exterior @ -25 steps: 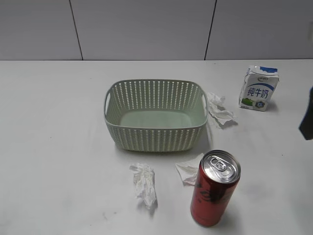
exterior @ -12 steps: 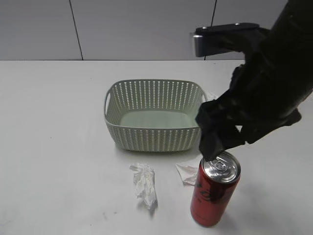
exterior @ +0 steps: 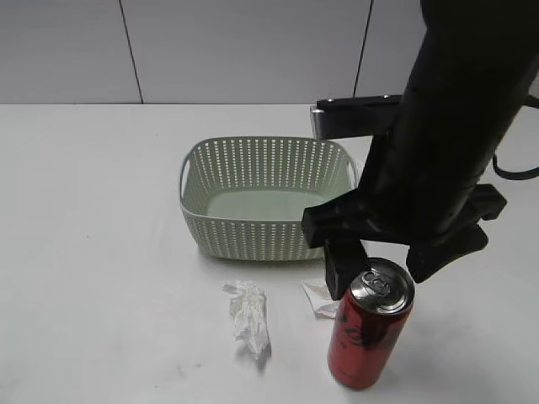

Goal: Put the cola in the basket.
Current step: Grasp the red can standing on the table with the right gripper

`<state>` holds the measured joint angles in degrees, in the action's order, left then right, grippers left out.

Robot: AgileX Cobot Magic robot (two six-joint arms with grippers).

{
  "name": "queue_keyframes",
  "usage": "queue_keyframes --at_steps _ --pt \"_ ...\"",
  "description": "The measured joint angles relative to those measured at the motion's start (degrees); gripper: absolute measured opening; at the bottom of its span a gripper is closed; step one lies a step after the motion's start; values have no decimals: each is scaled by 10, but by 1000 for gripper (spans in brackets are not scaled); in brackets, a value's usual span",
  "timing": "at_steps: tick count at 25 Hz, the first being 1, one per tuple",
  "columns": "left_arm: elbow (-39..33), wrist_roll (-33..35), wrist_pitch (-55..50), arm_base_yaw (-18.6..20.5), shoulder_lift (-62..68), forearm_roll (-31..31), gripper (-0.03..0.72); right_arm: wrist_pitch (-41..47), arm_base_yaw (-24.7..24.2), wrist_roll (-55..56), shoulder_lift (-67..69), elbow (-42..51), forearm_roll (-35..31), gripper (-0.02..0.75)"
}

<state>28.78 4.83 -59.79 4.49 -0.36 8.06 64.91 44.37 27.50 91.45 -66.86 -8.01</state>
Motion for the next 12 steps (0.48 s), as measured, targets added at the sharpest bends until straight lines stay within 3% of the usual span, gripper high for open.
queue_keyframes --at_steps 12 --pt "0 0 0 0 0 0 217 -39 0 27 59 45 -4 621"
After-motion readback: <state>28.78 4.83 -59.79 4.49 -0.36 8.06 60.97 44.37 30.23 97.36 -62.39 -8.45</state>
